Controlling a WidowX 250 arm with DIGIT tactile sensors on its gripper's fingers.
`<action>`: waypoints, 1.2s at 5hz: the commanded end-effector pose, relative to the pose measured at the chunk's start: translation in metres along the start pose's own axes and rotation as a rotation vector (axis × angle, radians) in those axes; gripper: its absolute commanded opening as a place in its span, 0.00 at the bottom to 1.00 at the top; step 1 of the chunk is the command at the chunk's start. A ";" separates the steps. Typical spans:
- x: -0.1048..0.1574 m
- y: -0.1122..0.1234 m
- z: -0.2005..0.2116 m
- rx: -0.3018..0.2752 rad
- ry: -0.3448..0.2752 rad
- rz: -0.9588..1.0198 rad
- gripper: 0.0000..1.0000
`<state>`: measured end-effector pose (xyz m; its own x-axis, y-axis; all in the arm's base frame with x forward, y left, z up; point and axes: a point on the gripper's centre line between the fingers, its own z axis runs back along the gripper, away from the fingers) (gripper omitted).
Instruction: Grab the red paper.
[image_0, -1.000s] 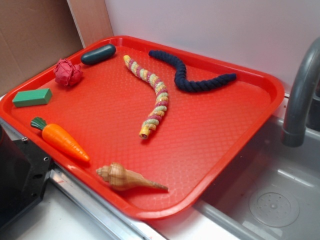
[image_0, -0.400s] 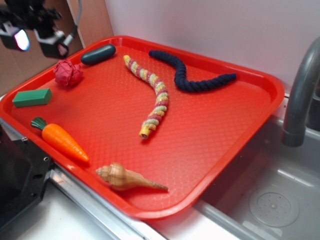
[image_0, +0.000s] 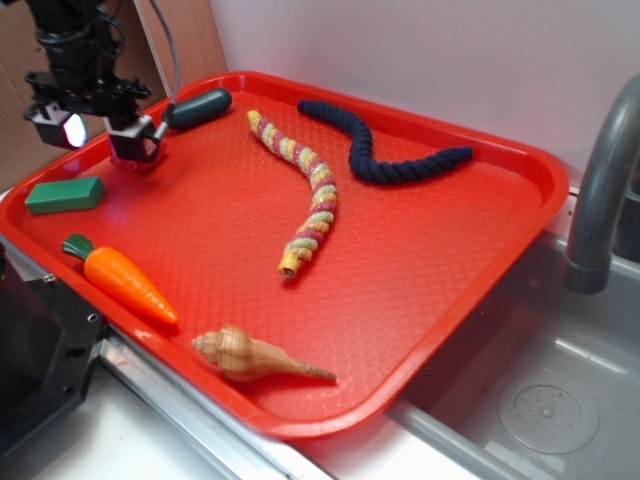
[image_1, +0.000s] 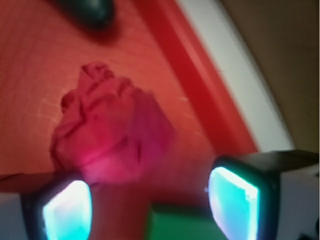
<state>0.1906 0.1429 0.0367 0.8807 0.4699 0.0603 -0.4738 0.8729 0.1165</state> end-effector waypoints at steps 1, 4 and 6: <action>0.023 0.003 0.000 0.006 -0.052 -0.024 1.00; 0.025 -0.015 -0.012 -0.046 -0.038 -0.092 1.00; 0.033 -0.023 -0.004 -0.078 -0.083 -0.110 1.00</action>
<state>0.2258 0.1315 0.0181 0.9244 0.3740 0.0755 -0.3779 0.9247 0.0466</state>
